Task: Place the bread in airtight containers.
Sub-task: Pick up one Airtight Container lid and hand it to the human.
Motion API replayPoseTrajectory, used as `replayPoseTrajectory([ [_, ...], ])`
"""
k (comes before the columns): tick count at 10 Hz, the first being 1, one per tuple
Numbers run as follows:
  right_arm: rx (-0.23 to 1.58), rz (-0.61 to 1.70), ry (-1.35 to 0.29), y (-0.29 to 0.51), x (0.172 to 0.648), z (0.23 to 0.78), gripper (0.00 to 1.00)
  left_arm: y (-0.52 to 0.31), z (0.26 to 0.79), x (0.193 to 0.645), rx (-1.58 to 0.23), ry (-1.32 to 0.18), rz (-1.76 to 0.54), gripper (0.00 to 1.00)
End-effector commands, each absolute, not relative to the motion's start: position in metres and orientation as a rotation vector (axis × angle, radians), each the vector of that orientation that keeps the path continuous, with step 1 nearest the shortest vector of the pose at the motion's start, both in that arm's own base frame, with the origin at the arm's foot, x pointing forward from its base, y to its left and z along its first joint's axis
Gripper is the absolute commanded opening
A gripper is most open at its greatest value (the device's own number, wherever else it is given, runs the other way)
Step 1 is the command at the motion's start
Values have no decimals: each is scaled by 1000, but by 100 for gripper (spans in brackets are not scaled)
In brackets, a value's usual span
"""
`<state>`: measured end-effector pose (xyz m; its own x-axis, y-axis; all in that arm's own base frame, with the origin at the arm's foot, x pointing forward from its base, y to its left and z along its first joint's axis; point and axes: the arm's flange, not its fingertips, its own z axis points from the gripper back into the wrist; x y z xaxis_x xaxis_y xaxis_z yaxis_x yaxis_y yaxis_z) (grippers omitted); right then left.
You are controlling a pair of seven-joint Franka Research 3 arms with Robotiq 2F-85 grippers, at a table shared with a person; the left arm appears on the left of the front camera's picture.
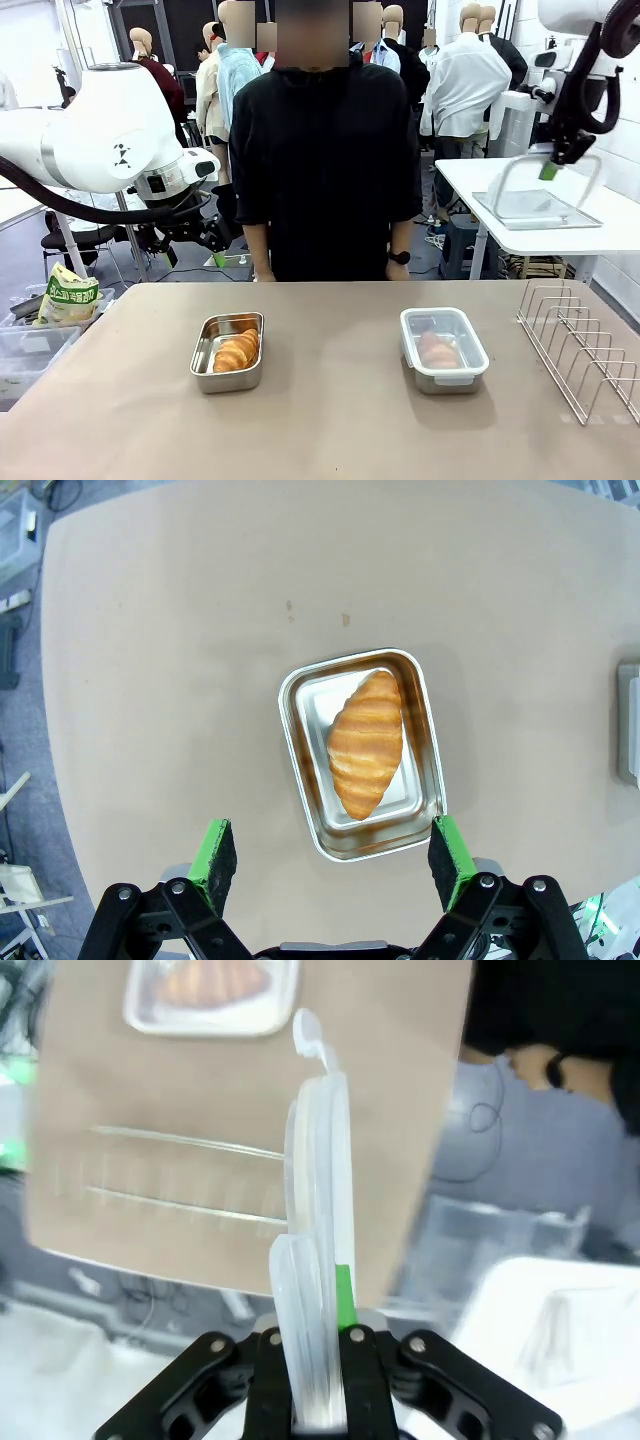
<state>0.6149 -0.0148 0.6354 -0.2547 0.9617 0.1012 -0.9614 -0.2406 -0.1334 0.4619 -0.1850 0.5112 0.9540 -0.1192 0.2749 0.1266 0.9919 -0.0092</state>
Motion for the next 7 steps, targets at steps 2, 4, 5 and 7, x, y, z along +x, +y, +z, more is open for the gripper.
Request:
replayPoseTrajectory([
  [2,-260,2118,-455,43,627,655,0,-184,512,461,-11,-278,-115,100],
  [4,-288,2315,-633,78,621,661,0,-184,512,461,-11,-278,-115,100],
  [5,-268,2357,-681,86,615,665,0,-184,512,461,-11,-278,-115,100],
  [7,-323,2395,-821,92,586,679,0,-184,512,461,-11,-278,-115,100],
])
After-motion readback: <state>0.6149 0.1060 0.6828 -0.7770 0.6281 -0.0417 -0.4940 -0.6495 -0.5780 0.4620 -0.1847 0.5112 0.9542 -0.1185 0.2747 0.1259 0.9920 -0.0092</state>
